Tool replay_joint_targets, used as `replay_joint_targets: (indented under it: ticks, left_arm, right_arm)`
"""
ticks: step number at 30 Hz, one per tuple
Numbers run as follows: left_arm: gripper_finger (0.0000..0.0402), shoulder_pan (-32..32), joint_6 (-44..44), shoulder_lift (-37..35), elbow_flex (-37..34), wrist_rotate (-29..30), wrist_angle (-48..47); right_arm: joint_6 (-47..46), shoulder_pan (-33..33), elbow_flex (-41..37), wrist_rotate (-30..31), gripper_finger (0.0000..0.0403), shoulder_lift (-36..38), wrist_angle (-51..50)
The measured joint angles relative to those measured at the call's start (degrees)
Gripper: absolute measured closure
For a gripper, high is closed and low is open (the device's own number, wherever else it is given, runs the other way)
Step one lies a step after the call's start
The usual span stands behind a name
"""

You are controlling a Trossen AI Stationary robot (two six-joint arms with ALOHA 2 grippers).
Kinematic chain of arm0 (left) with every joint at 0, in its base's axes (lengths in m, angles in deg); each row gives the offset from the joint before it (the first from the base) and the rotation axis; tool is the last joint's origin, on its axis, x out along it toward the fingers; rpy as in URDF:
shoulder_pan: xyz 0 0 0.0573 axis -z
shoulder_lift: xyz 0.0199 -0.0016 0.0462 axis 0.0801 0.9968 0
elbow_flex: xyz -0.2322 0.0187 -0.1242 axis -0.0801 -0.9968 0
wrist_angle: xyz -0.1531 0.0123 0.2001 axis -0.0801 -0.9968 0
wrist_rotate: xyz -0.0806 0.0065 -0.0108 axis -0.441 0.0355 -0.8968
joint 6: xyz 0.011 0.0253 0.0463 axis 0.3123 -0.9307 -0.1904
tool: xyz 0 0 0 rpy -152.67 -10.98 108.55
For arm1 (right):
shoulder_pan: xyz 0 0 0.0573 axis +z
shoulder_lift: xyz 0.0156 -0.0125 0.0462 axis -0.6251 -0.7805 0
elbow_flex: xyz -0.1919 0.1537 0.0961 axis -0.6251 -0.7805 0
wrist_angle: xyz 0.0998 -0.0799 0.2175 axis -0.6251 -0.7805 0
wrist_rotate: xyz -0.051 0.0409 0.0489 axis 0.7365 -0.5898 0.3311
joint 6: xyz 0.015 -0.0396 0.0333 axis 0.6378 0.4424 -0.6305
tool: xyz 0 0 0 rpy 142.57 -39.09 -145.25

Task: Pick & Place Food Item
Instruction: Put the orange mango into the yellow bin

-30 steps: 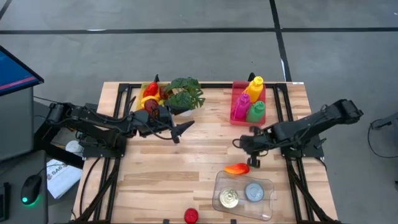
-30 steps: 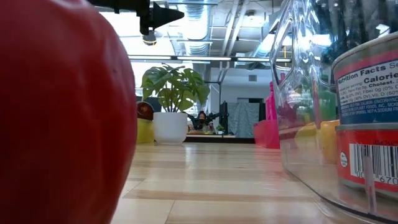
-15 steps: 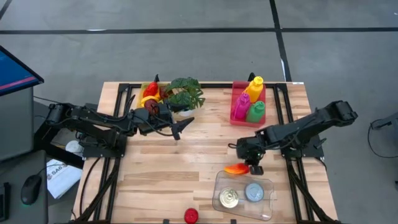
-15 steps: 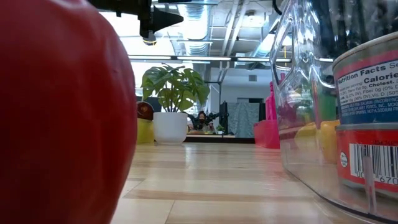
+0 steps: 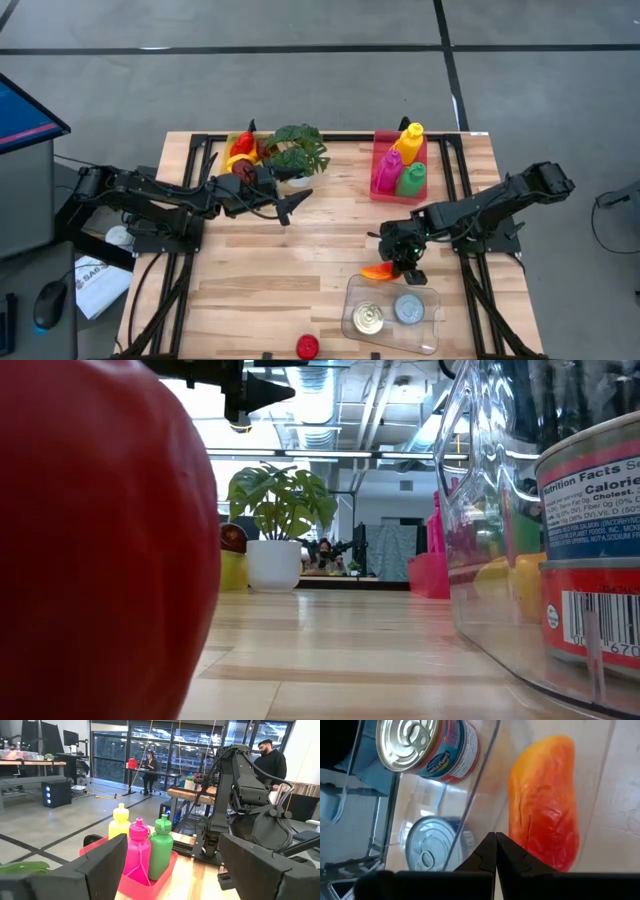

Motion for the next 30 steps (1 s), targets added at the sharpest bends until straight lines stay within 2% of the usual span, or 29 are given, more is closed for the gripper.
replay_joint_targets:
  ticks: [8,23,30]
  left_arm:
    - [0.0097,0.00,0.03,0.00,0.00,-0.13,-2.61]
    - [0.0097,0.00,0.44,0.00,0.00,0.15,-2.58]
    - [0.0097,0.00,0.45,0.00,0.00,0.13,-2.57]
  right_arm:
    - [1.37,0.10,-0.78,4.37,0.0403,0.00,0.78]
    - [0.37,-0.13,-5.64,2.47,0.0403,0.01,6.86]
    - [-0.62,-0.22,-5.66,8.70,0.0403,0.11,8.75]
